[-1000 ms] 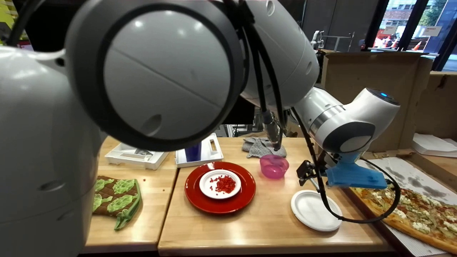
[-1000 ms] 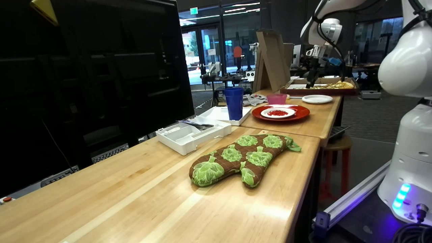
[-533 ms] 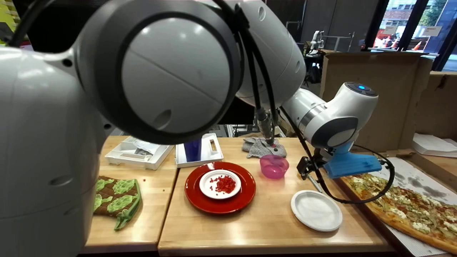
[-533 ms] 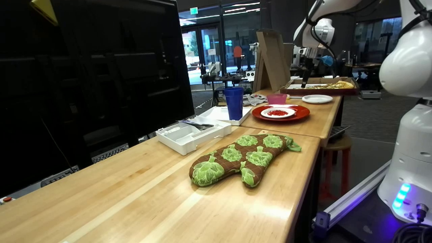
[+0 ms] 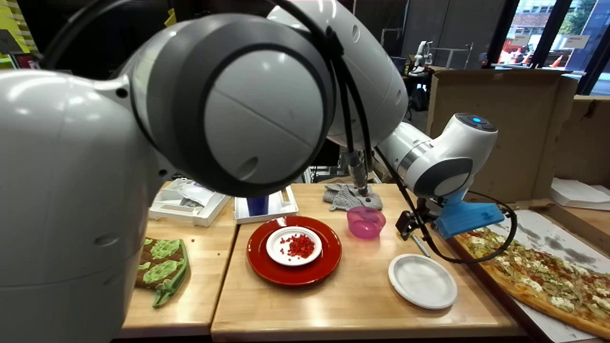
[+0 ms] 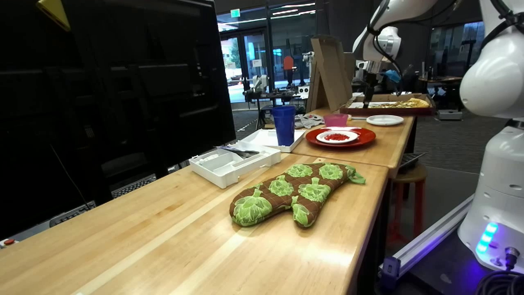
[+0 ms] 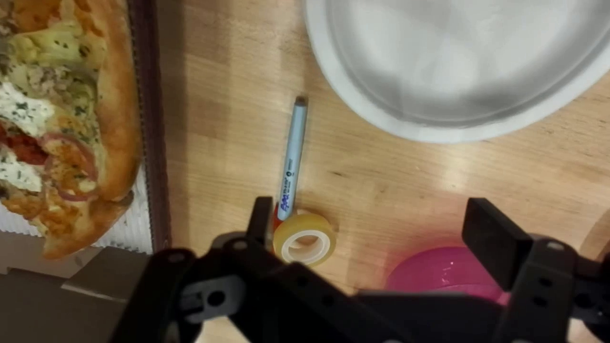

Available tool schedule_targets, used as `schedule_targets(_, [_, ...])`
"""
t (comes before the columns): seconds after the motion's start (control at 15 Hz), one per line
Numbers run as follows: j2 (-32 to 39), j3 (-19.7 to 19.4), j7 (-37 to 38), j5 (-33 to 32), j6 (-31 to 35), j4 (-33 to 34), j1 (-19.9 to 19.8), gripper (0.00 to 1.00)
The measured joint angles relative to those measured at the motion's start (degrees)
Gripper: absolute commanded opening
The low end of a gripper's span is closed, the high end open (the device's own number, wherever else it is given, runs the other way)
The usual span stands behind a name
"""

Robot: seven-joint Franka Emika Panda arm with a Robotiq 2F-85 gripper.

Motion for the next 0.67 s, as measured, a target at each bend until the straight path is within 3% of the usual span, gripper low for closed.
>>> schedule_targets(0.67, [6.88,0.54,-0.96,0.00,-8.02,9.71,-0.40,1.00])
